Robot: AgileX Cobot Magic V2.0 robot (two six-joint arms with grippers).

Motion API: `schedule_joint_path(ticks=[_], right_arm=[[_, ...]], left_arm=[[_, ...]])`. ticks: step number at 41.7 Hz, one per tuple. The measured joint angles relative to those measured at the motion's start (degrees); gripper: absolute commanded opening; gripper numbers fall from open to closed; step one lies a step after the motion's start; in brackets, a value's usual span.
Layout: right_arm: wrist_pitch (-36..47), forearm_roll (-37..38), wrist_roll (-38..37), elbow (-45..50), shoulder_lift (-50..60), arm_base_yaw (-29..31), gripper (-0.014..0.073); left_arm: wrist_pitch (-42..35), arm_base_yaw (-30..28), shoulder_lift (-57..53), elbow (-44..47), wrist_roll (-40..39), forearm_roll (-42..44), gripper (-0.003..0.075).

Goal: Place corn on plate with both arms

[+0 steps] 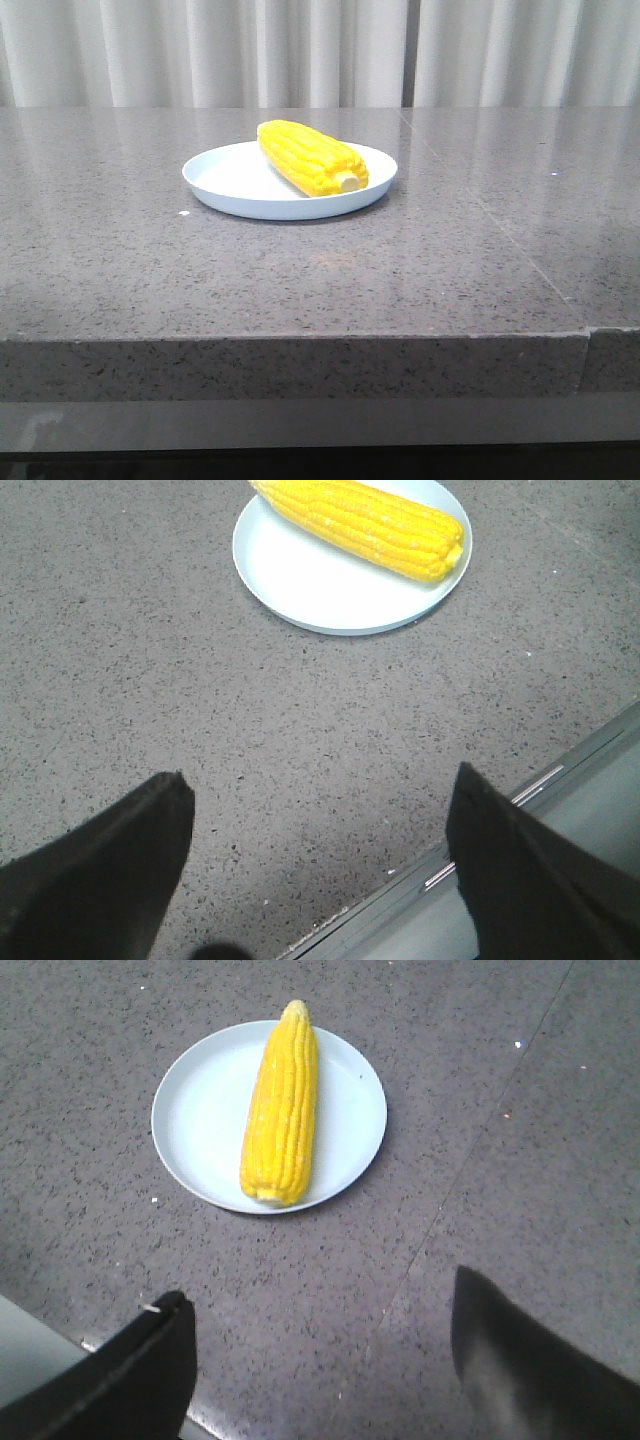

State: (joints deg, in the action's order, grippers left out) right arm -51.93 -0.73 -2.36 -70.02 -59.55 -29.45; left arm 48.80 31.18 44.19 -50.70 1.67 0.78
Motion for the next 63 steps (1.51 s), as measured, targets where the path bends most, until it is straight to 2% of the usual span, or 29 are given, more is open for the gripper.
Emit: schedule_joint_path(ticks=[15, 27, 30, 32, 37, 41, 43, 46, 63], right_arm=[[0.00, 0.00, 0.00, 15.51, 18.22, 0.00, 0.0560], [-0.33, 0.00, 0.11, 19.97, 24.50, 0.00, 0.0556], [-0.33, 0.00, 0.11, 20.08, 24.51, 0.00, 0.0493], [-0.33, 0.00, 0.11, 20.08, 24.51, 0.00, 0.0409], [-0.23, 0.00, 0.11, 20.08, 24.51, 0.00, 0.0155], [-0.01, 0.00, 0.11, 20.08, 24.51, 0.00, -0.0012], [-0.01, 0.00, 0.11, 20.08, 24.51, 0.00, -0.0062], [-0.01, 0.00, 0.11, 20.08, 24.51, 0.00, -0.0064], [0.11, 0.00, 0.11, 20.08, 24.51, 0.00, -0.0068]], left_arm=[[0.00, 0.00, 0.00, 0.00, 0.00, 0.00, 0.0514], [0.00, 0.00, 0.00, 0.00, 0.00, 0.00, 0.0511], [0.00, 0.00, 0.00, 0.00, 0.00, 0.00, 0.0466], [0.00, 0.00, 0.00, 0.00, 0.00, 0.00, 0.0419], [0.00, 0.00, 0.00, 0.00, 0.00, 0.00, 0.0248], [0.00, 0.00, 0.00, 0.00, 0.00, 0.00, 0.0101], [0.00, 0.00, 0.00, 0.00, 0.00, 0.00, 0.0037], [0.00, 0.00, 0.00, 0.00, 0.00, 0.00, -0.0019], [0.00, 0.00, 0.00, 0.00, 0.00, 0.00, -0.0020]])
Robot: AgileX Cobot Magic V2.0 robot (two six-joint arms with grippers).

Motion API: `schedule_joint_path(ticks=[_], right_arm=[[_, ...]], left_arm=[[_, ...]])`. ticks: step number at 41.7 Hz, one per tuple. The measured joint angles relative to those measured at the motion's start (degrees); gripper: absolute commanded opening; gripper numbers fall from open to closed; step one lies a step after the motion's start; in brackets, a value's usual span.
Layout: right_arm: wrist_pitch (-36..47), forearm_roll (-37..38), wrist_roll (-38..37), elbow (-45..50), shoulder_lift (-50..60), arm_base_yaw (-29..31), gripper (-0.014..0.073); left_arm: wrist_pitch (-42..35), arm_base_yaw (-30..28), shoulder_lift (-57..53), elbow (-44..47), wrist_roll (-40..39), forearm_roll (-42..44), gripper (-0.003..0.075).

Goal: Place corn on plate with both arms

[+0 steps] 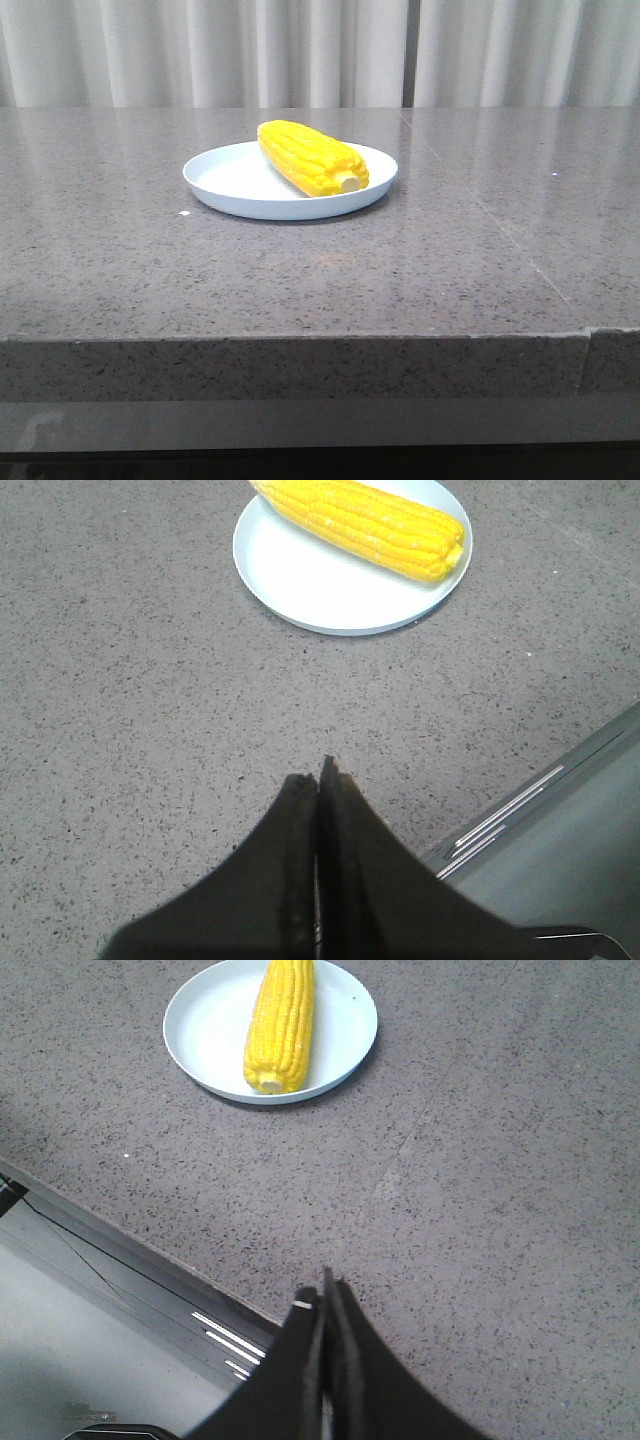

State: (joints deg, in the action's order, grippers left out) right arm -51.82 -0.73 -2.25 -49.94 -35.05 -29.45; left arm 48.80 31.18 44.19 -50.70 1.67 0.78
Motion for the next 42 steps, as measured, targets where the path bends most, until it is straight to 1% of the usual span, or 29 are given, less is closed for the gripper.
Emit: schedule_joint_path(ticks=[10, 14, 16, 19, 23, 29, 33, 37, 42], right_arm=[[0.00, 0.00, 0.00, 0.00, 0.00, 0.00, -0.0068], [0.02, 0.00, 0.00, 0.00, 0.00, 0.00, -0.0068], [0.02, 0.00, 0.00, 0.00, 0.00, 0.00, -0.0068], [0.12, 0.00, 0.00, 0.00, 0.00, 0.00, -0.0068], [0.12, 0.00, 0.00, 0.00, 0.00, 0.00, -0.0068], [0.12, 0.00, 0.00, 0.00, 0.00, 0.00, -0.0068], [0.12, 0.00, 0.00, 0.00, 0.00, 0.00, -0.0068], [0.12, 0.00, 0.00, 0.00, 0.00, 0.00, -0.0068], [0.12, 0.00, 0.00, 0.00, 0.00, 0.00, -0.0068]], left_arm=[[-0.35, 0.00, -0.94, 0.33, 0.00, 0.00, -0.0020], [-0.68, -1.60, -3.34, 1.65, 0.00, -0.13, -0.0020], [-1.98, -3.45, -5.80, 3.05, 0.00, -0.13, -0.0020], [-5.32, -6.39, -9.76, 6.13, 0.00, -0.13, -0.0020], [-12.75, -10.73, -16.09, 12.40, 0.00, -0.23, -0.0020], [-27.11, -18.46, -26.88, 27.85, 0.00, -1.10, -0.0020], [-34.36, -22.99, -33.89, 36.42, 0.00, -2.53, -0.0020], [-39.36, -26.78, -40.98, 43.81, 0.00, -3.16, -0.0020], [-43.68, -29.94, -44.40, 50.09, 0.00, -3.38, -0.0020]])
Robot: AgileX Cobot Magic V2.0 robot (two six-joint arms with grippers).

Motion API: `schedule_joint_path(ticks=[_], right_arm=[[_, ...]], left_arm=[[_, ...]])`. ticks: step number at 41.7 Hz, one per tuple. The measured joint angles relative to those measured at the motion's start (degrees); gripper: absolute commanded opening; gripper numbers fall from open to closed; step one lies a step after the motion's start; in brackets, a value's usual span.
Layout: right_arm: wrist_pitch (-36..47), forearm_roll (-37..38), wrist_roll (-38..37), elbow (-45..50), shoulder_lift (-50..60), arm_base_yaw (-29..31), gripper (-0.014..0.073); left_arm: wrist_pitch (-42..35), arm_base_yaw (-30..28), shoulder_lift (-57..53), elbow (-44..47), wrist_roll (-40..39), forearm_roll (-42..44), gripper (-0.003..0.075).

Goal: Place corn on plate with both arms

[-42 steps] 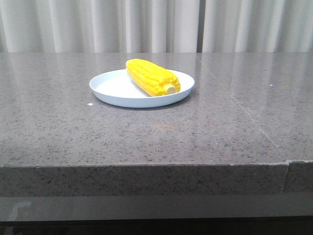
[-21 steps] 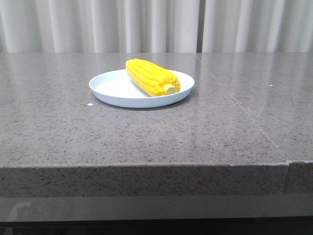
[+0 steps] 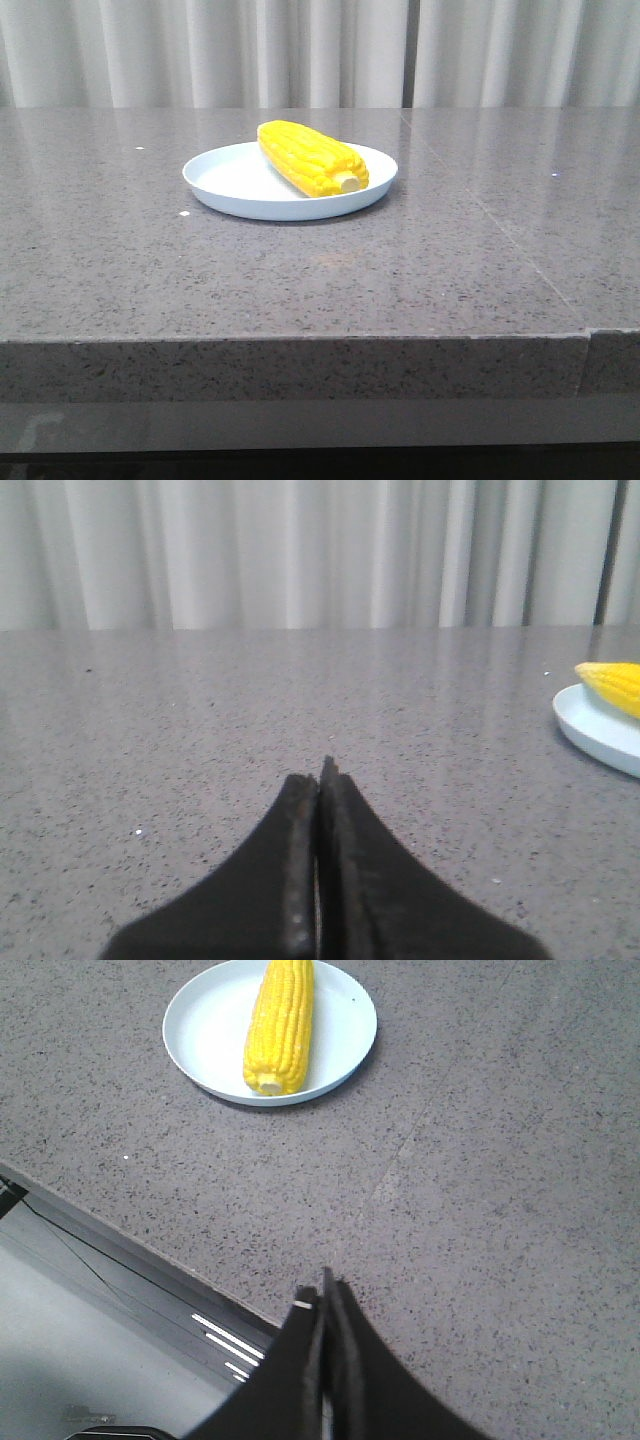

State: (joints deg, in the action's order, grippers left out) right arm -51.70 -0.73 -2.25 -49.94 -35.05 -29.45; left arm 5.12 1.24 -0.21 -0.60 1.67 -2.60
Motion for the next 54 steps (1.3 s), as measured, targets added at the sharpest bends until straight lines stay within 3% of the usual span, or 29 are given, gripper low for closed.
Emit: schedule_joint_path(ticks=[54], right_arm=[[1.00, 0.00, 0.00, 2.97, 2.03, 1.35, -0.0068]], left_arm=[[-2.08, -0.92, 0.00, 0.97, 0.00, -0.05, -0.0020]])
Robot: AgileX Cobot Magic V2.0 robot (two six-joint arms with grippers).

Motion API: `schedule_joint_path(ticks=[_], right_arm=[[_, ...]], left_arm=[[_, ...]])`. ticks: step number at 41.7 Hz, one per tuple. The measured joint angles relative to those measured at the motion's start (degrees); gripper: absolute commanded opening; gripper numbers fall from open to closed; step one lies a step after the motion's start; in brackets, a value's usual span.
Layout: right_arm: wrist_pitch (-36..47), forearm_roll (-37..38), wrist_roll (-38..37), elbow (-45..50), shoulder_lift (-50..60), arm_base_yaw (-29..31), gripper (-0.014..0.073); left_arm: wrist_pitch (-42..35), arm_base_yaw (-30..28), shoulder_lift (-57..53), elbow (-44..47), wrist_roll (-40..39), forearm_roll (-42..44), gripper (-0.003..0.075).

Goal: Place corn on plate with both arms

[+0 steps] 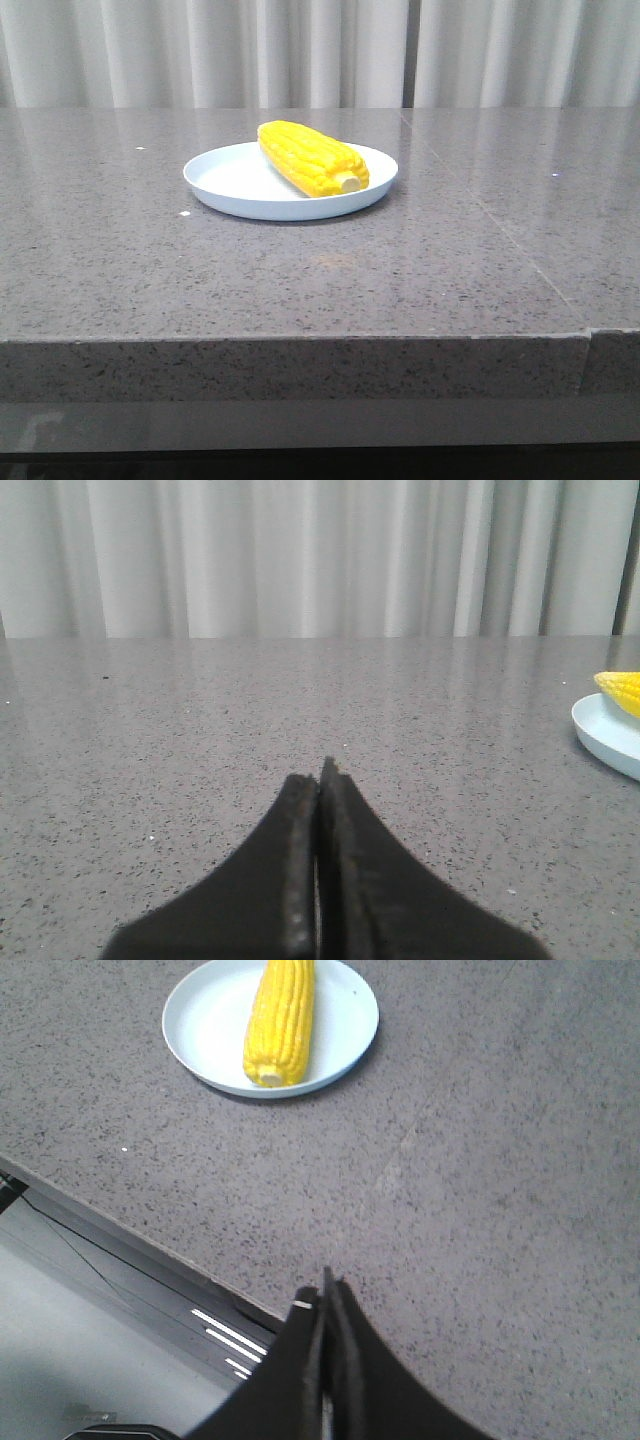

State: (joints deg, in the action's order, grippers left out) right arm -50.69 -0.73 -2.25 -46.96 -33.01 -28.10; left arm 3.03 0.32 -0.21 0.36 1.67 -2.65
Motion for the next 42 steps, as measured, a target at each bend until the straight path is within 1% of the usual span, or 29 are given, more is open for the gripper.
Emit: schedule_joint_path(ticks=[5, 9, 12, 15, 24, 28, 36, 42], right_arm=[[4.62, 0.00, 0.00, 5.57, 4.43, 4.58, -0.0068], [12.56, 0.00, 0.00, 12.15, 9.94, 9.57, -0.0068], [19.04, 0.00, 0.00, 18.97, 15.40, 13.47, -0.0068], [24.03, 0.00, 0.00, 24.10, 20.41, 16.52, -0.0068], [32.72, -0.10, 0.00, 36.47, 31.34, 24.51, -0.0068], [35.64, -0.10, 0.00, 40.08, 33.43, 26.02, -0.0068], [42.83, -0.10, 0.00, 46.88, 33.63, 27.62, -0.0068], [46.85, -0.10, 0.00, 48.47, 33.63, 27.73, -0.0068]], left_arm=[[0.00, 0.00, 0.00, 0.00, 0.00, 0.00, -0.0020], [0.00, 0.00, 0.00, 0.00, 0.00, 0.00, -0.0020], [0.00, 0.00, 0.00, 0.00, 0.00, 0.00, -0.0020], [0.00, 0.00, 0.00, 0.00, 0.00, 0.00, -0.0020], [0.00, 0.00, 0.00, 0.00, 0.00, 0.00, -0.0020], [0.00, 0.00, 0.00, 0.00, 0.00, 0.00, -0.0020], [0.00, 0.00, 0.00, 0.00, 0.00, 0.00, -0.0020], [0.00, 0.00, 0.00, 0.00, 0.00, 0.00, -0.0020]])
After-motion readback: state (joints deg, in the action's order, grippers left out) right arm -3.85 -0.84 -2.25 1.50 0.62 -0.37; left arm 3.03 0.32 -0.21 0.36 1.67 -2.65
